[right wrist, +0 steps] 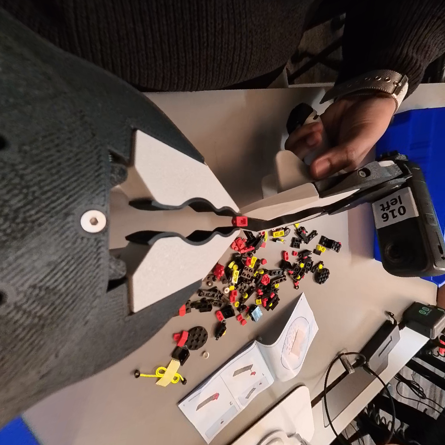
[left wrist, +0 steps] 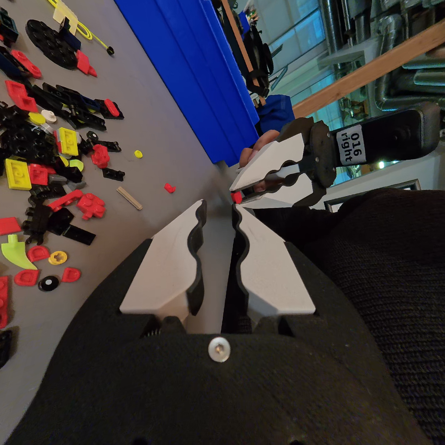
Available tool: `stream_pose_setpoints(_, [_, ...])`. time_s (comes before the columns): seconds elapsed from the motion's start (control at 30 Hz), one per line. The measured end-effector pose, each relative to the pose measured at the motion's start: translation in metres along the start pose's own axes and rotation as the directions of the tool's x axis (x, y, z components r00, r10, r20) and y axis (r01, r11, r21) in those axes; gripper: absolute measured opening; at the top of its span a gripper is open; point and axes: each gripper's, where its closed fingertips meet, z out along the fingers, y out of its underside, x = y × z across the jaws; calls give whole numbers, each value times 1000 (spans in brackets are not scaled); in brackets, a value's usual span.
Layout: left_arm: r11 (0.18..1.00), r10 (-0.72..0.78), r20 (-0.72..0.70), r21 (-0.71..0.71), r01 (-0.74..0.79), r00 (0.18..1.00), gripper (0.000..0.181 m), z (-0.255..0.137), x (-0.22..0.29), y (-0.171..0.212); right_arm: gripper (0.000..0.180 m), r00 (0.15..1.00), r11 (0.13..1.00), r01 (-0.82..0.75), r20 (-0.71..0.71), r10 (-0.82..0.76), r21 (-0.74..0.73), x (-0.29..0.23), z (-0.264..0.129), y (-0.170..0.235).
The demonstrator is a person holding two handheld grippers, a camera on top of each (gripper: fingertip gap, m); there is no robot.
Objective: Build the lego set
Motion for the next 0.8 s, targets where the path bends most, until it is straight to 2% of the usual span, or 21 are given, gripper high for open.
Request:
stream_pose_setpoints(0.47, [1000, -22, -18, 19, 22, 1000, 21, -3, -1, -4, 6, 999, 999, -31, -6, 31, 15, 6, 0, 2])
stream_pose_setpoints(0.8, [999, -17, -53, 35, 19, 998, 24, -4, 4, -8, 6, 993, 989, -117, 23, 115, 94, 13, -6, -4])
